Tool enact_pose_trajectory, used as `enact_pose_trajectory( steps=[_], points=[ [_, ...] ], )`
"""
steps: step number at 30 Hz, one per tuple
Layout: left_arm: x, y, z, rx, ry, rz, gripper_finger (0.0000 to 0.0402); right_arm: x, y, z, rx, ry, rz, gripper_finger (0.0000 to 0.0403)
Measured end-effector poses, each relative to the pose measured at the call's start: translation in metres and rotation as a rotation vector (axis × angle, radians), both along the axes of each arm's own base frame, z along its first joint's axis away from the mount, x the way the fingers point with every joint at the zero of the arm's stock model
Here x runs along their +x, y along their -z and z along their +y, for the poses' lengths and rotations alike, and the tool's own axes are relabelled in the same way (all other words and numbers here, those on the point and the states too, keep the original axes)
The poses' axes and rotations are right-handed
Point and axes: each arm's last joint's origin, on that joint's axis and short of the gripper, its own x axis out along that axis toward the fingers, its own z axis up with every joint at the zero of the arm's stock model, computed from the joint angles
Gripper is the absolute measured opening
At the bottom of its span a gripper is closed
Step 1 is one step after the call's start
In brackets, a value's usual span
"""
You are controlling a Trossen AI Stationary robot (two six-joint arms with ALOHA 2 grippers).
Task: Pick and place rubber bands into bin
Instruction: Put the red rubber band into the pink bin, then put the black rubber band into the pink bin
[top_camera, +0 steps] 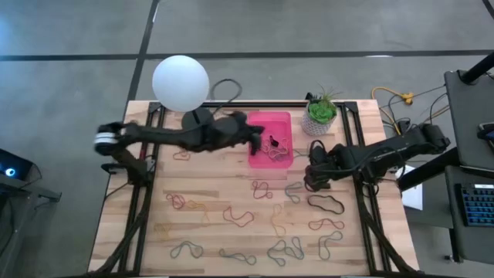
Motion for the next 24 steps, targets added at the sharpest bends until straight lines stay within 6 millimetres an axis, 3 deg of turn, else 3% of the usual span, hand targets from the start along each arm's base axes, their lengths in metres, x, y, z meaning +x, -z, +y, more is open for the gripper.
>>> enact_pose_trajectory(
  steps=[4,7,12,16,24],
  points=[
    [0.040,0.017,0.019,-0.010,0.010,0.121,0.0000,-0.008,-0.007,-0.002,0.010,0.040,-0.031,0.0244],
    [0.058,0.039,0.025,0.027,0.024,0.302,0.0008,-0.011,-0.010,0.002,0.018,0.005,-0.042,0.0249],
    [0.069,0.049,0.025,0.029,0.102,0.457,0.0064,-0.018,-0.008,0.023,0.063,-0.355,0.094,0.0267],
    [0.062,0.051,0.020,0.016,0.120,0.549,0.0125,-0.029,-0.002,0.037,0.044,-0.501,0.192,0.0287],
    [0.015,0.002,-0.013,0.065,0.320,0.685,0.0202,-0.038,0.029,0.045,0.091,-0.600,0.220,0.0301]
  ],
)
